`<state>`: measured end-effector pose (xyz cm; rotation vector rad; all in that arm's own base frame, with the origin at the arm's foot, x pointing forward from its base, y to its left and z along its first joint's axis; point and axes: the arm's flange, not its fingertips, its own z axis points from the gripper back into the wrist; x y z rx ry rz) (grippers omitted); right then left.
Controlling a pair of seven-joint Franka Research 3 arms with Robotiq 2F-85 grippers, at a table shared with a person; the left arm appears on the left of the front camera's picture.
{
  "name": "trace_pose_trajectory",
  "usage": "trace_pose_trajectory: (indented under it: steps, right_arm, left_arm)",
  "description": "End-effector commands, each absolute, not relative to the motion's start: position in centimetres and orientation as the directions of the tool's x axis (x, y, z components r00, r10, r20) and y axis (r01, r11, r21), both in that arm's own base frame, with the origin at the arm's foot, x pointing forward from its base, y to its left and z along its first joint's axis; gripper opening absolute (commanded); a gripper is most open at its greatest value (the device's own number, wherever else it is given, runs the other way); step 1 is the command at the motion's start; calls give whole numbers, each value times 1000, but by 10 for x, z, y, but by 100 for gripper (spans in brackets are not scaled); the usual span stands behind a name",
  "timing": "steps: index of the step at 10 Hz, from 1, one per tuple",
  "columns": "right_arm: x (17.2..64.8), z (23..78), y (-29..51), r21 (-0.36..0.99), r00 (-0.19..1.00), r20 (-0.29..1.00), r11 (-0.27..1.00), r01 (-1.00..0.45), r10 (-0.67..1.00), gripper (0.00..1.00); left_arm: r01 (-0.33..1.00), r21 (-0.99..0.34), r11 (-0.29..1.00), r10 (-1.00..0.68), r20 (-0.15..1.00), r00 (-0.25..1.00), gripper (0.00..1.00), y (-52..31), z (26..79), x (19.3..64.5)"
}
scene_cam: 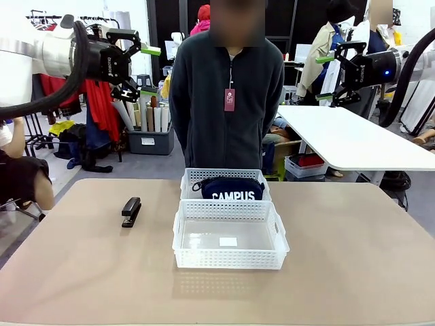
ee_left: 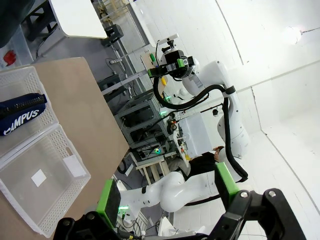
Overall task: Distribute items into two baskets.
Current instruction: Pick up the Stapler that the person points to.
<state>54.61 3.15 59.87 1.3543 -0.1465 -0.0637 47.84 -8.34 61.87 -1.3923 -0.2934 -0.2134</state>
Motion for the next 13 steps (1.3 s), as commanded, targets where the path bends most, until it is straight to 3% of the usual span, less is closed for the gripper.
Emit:
trace_pose_trajectory:
  steps: [1,13]
  right_arm:
    - [545,600,33,977,990,60,210,-32,-126,100]
    - [545,600,33,977,990,60,210,-32,-126,100]
  left_arm:
    - [313,-936,162,24,321,947,100,-84,621,477]
    - [313,-936,162,24,321,947,100,-84,621,477]
